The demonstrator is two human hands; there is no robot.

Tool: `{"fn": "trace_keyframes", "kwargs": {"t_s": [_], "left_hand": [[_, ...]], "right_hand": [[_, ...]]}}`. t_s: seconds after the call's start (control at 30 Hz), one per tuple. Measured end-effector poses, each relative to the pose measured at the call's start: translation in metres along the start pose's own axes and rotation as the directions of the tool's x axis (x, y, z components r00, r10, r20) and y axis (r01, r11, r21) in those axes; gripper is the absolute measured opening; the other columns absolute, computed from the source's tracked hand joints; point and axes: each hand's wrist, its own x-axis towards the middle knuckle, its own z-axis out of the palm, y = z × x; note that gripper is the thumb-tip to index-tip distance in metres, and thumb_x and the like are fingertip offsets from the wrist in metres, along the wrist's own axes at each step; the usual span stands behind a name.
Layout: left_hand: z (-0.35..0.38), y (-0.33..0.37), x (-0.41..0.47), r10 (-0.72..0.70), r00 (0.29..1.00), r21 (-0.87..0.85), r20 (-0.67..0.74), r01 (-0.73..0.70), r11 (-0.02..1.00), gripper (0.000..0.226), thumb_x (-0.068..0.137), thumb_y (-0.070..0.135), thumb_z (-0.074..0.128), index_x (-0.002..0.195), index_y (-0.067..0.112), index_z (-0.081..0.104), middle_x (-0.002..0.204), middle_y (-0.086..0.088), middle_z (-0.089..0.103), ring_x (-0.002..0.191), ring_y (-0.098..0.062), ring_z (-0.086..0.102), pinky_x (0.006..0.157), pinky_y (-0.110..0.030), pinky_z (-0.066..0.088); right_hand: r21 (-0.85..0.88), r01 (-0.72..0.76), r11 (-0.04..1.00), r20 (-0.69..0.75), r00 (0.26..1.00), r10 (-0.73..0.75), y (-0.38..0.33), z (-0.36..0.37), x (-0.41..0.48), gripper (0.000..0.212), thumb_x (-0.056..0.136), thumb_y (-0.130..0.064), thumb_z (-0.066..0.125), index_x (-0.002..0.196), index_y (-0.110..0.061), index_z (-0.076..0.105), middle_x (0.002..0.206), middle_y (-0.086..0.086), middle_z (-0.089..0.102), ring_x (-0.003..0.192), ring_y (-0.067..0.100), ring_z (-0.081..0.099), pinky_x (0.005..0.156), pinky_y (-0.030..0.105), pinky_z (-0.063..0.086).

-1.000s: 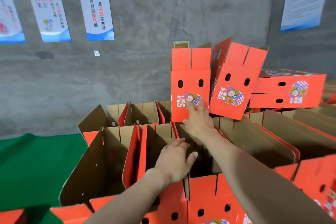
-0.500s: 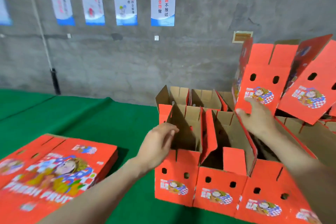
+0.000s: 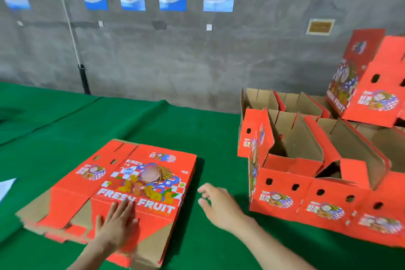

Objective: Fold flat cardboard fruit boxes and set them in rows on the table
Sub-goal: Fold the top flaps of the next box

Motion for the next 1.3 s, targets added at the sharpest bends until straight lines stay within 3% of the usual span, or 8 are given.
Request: {"fn": "trace_keyframes", "kwargs": {"t_s": [0.27, 0.47, 0.73, 0.83, 1.0, 1.1, 1.23, 1.3], "left_hand": [[0.011, 0.018, -0.066, 0.199, 0.950, -0.256, -0.239, -0.260, 0.931, 0.071, 0.064, 0.059, 0.037, 0.114, 0.020, 0.069, 0.125, 0.000, 0.063, 0.114, -0.024, 0.060, 0.090, -0.051, 0.042], [0.002, -0.013, -0.047, 0.238, 0.966, -0.147, -0.097, -0.250, 0.957, 0.055, 0.092, 0.053, 0.042, 0.143, 0.040, 0.026, 0.157, 0.017, 0.009, 0.145, -0.007, 0.009, 0.116, -0.032, 0.011], [-0.079, -0.001, -0.035, 0.410, 0.860, -0.228, -0.305, -0.484, 0.845, 0.045, 0.094, 0.046, 0.048, 0.132, 0.023, 0.053, 0.142, 0.001, 0.047, 0.131, -0.015, 0.043, 0.109, -0.025, 0.031], [-0.133, 0.013, -0.045, 0.519, 0.761, -0.251, -0.391, -0.630, 0.735, 0.036, 0.093, 0.037, 0.055, 0.122, 0.017, 0.062, 0.127, 0.003, 0.061, 0.118, -0.014, 0.055, 0.100, -0.021, 0.037], [-0.228, 0.034, -0.084, 0.778, 0.493, -0.245, -0.390, -0.870, 0.428, 0.058, 0.085, 0.062, 0.047, 0.119, 0.019, 0.065, 0.118, 0.015, 0.063, 0.108, 0.004, 0.058, 0.092, -0.015, 0.043], [-0.266, 0.060, -0.100, 0.802, 0.400, -0.070, -0.444, -0.907, 0.415, 0.052, 0.084, 0.059, 0.052, 0.108, 0.017, 0.069, 0.098, 0.009, 0.071, 0.088, -0.002, 0.065, 0.076, -0.020, 0.048], [-0.292, 0.111, -0.104, 0.768, 0.399, -0.033, -0.501, -0.896, 0.443, 0.022, 0.091, 0.032, 0.060, 0.088, 0.012, 0.067, 0.063, -0.003, 0.065, 0.058, -0.019, 0.060, 0.058, -0.031, 0.046], [-0.295, 0.136, -0.107, 0.779, 0.391, -0.030, -0.491, -0.901, 0.433, 0.018, 0.089, 0.030, 0.063, 0.086, 0.012, 0.066, 0.060, 0.005, 0.061, 0.055, -0.004, 0.056, 0.054, -0.016, 0.041]], "right_hand": [[0.066, -0.418, 0.906, 0.009, 0.908, 0.418, -0.001, 0.088, 0.015, 0.038, 0.098, -0.019, 0.047, 0.133, -0.006, 0.043, 0.132, 0.012, 0.052, 0.120, 0.026, 0.052, 0.098, 0.030, 0.043], [0.492, -0.641, 0.589, 0.026, 0.687, 0.726, -0.013, 0.092, 0.012, 0.015, 0.098, -0.016, 0.049, 0.097, -0.003, 0.057, 0.107, 0.015, 0.067, 0.089, 0.025, 0.068, 0.081, 0.040, 0.057], [0.815, -0.280, 0.508, -0.111, 0.784, 0.610, -0.060, 0.006, 0.023, 0.027, 0.101, -0.007, 0.039, 0.081, -0.004, 0.058, 0.084, 0.017, 0.065, 0.072, 0.024, 0.063, 0.063, 0.031, 0.046], [0.870, -0.189, 0.454, -0.144, 0.786, 0.602, -0.076, -0.045, 0.007, 0.036, 0.100, -0.002, 0.042, 0.135, -0.008, 0.047, 0.112, 0.015, 0.063, 0.071, 0.022, 0.064, 0.062, 0.031, 0.054], [0.957, -0.111, 0.267, -0.084, 0.778, 0.623, -0.081, -0.112, -0.042, 0.024, 0.094, 0.003, 0.052, 0.117, 0.006, 0.051, 0.088, 0.019, 0.060, 0.052, 0.021, 0.056, 0.028, 0.016, 0.040], [0.996, -0.044, 0.080, -0.013, 0.803, 0.596, -0.078, -0.134, -0.066, 0.019, 0.100, 0.003, 0.036, 0.115, 0.007, 0.047, 0.089, 0.028, 0.056, 0.041, 0.024, 0.062, 0.030, 0.020, 0.044], [0.996, 0.017, 0.085, -0.064, 0.803, 0.592, -0.068, -0.151, -0.095, 0.036, 0.104, -0.010, 0.029, 0.135, 0.007, 0.038, 0.119, 0.027, 0.058, 0.071, 0.021, 0.071, 0.032, 0.016, 0.043], [0.994, 0.031, 0.106, -0.088, 0.799, 0.594, -0.057, -0.157, -0.111, 0.040, 0.105, -0.015, 0.031, 0.137, 0.008, 0.035, 0.097, 0.027, 0.064, 0.051, 0.020, 0.068, 0.033, 0.019, 0.046]]}}
